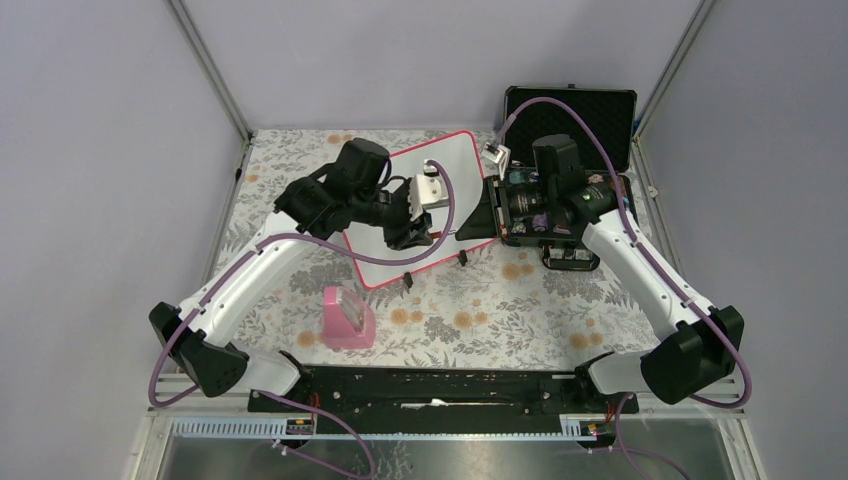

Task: Write a sentence on the whiteboard
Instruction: Open the pen cap from the whiteboard marker.

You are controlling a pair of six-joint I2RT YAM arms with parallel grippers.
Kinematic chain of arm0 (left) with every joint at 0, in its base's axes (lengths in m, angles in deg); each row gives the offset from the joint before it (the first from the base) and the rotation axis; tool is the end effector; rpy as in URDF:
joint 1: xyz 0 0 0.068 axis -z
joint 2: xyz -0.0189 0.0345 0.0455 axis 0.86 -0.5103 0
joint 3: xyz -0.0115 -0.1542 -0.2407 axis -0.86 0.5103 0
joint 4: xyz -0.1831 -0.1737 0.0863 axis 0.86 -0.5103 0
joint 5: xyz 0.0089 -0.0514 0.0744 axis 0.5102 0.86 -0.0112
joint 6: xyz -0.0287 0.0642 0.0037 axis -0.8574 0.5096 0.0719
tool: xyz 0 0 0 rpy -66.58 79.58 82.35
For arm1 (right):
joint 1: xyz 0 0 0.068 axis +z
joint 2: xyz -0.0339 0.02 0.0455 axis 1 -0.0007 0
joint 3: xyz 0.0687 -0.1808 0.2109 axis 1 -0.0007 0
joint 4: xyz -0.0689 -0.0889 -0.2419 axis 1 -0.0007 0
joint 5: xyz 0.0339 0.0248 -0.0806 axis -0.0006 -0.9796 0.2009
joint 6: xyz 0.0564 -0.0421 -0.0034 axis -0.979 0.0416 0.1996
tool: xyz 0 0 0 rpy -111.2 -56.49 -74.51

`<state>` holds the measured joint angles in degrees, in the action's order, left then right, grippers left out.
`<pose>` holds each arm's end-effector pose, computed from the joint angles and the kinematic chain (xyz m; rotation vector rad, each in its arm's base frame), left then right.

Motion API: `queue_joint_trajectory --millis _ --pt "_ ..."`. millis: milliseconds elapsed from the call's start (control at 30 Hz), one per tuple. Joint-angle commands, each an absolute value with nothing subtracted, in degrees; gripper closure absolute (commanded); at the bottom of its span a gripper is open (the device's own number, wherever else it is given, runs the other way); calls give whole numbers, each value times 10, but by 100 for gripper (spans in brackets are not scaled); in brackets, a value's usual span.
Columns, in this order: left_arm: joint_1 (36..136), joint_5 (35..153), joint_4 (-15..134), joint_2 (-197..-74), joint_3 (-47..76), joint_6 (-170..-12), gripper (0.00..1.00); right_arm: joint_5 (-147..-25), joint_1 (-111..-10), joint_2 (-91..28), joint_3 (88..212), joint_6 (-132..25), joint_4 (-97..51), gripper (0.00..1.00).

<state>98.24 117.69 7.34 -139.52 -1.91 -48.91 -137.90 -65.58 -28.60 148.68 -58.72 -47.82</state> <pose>0.2139 -0.2118 0.4059 1.5158 1.6651 -0.7063 0.2581 0.1717 0.3790 -0.8817 1.9241 1.4610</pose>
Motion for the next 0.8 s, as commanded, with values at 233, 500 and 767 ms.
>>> queue_joint_trajectory --millis 233,500,767 --pt "979 1237 115 -1385 15 -482 70 -1394 -647 -273 1525 -583 -497 100" --pt "982 1236 120 -1385 9 -499 72 -1387 -647 -275 1523 -583 -498 100" --pt "983 1218 117 -1380 41 -488 100 -1386 -670 -274 1533 -585 -498 100"
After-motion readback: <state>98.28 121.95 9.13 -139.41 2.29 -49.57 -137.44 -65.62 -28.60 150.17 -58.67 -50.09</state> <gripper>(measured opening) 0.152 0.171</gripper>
